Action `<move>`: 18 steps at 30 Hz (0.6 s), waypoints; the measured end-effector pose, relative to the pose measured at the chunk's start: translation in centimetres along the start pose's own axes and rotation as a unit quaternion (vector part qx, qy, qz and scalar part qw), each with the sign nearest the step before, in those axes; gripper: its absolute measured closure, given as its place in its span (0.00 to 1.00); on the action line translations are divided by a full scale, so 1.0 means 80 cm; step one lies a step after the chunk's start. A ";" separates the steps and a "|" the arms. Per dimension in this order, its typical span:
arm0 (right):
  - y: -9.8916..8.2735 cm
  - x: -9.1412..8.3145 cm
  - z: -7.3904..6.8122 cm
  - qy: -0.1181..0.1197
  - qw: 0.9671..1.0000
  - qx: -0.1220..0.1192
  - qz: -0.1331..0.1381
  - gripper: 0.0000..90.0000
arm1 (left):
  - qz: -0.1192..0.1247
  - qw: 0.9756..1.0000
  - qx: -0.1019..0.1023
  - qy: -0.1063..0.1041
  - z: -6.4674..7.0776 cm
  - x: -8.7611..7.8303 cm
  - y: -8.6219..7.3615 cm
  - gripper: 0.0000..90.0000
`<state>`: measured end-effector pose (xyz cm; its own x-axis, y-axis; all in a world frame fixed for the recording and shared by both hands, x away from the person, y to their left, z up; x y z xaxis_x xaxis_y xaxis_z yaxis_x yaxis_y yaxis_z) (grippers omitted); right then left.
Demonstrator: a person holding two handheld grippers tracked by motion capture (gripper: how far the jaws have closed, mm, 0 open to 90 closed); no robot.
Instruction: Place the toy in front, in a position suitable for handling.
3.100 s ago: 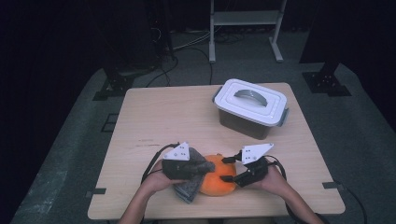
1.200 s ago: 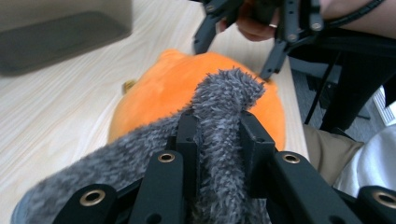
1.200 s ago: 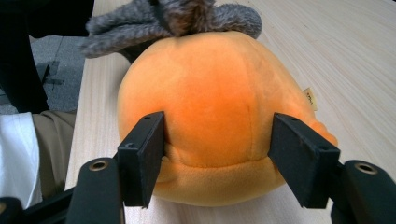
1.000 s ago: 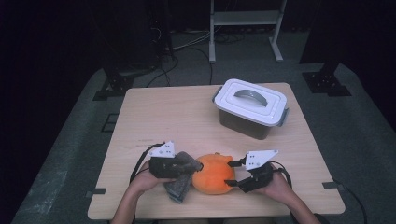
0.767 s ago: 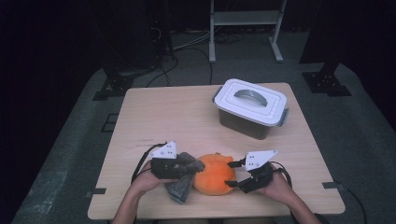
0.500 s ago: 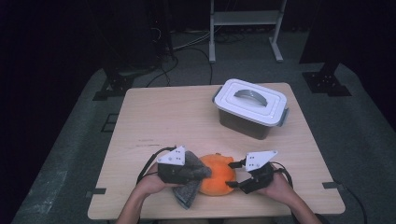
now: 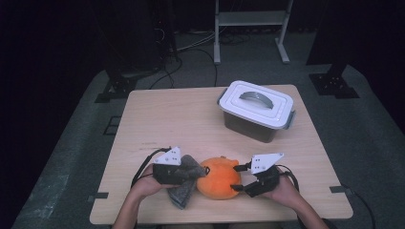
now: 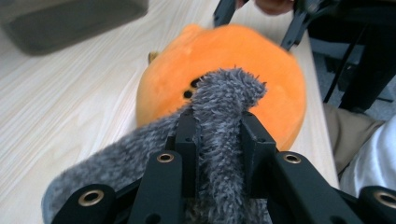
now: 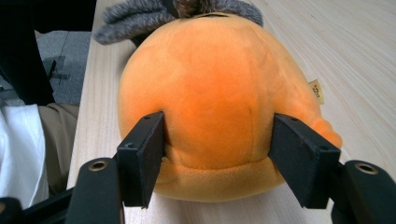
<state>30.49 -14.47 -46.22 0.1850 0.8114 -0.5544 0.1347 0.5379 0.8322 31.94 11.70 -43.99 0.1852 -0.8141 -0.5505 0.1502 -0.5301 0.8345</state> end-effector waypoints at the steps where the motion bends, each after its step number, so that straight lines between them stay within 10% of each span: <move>1: 0.000 0.000 0.000 0.000 1.000 0.000 0.000 0.38 | 0.004 1.000 0.002 -0.003 0.002 0.001 0.003 0.80; 7: 0.002 0.003 -0.001 -0.003 1.000 -0.004 -0.004 0.38 | 0.040 0.998 0.020 -0.049 0.025 0.010 0.024 0.80; 18: 0.003 0.006 -0.002 -0.001 1.000 -0.008 -0.002 0.38 | -0.005 0.998 0.047 -0.028 0.023 0.015 0.015 0.80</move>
<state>30.49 -13.94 -46.25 0.1868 0.8090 -0.5574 0.1201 0.5443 0.8303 30.57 9.66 -43.62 0.1289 -0.8187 -0.5595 0.0593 -0.5568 0.8285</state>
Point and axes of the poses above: each handheld gripper's, and its own axes: x roughly forward along the jaws, y roughly out of its top, z roughly to its right, the point moved 4 cm from there along x, roughly forward along the jaws, and after that the axes turned 2 degrees about y, right-handed, at the moved point
